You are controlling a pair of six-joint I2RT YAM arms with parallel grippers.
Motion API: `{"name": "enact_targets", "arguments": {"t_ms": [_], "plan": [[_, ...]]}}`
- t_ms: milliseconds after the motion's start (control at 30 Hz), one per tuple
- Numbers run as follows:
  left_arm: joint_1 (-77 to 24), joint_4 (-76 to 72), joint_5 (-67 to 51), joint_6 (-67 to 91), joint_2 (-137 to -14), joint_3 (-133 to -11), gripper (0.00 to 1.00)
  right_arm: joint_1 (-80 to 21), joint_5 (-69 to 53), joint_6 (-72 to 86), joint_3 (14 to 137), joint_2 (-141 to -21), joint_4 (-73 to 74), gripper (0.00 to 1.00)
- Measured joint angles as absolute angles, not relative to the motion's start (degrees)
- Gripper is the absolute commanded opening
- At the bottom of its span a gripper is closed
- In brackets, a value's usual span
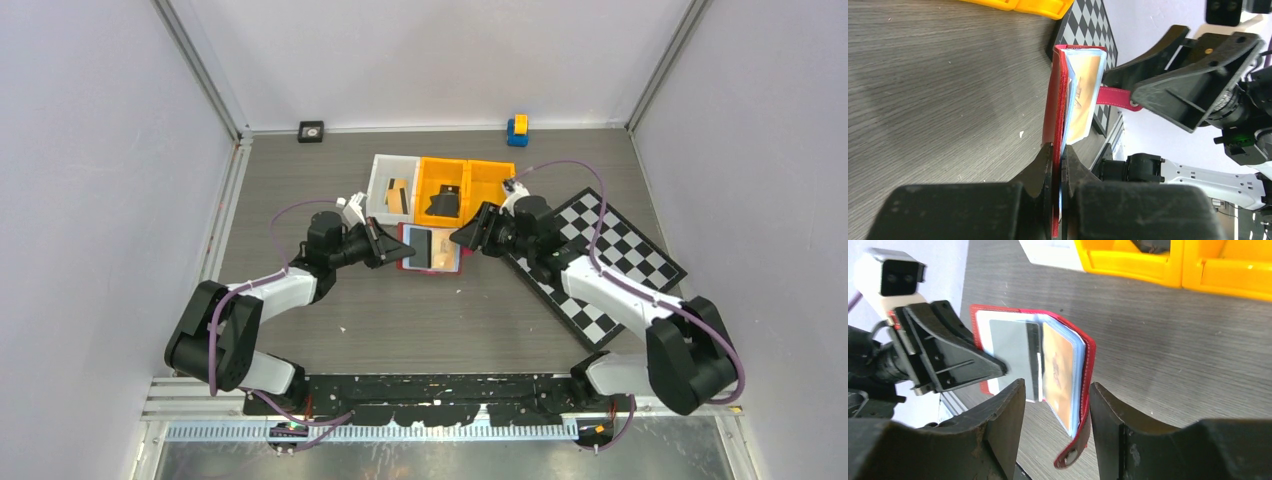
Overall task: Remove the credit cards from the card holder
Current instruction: Remove the credit card from the card holder.
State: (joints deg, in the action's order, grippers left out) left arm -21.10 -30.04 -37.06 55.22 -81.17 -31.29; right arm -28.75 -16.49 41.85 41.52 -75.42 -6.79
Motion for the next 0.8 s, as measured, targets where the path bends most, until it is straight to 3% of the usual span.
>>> {"name": "enact_targets", "arguments": {"t_ms": [267,467,800], "plan": [[-21.1,-31.3,-37.0,56.6,-81.1,-30.6,0.00,-28.8,-16.9,40.9,40.7,-69.4,-10.2,0.50],[-21.1,-34.5,-37.7,58.8,-81.1,-30.0,0.00,-28.8,-22.6,43.0,40.8,-76.6,-13.7,0.41],[-21.1,-43.5,-40.8,65.5,-81.1,-29.1,0.00,-28.8,-32.1,50.1,40.5,-83.5,-26.0,0.41]]}}
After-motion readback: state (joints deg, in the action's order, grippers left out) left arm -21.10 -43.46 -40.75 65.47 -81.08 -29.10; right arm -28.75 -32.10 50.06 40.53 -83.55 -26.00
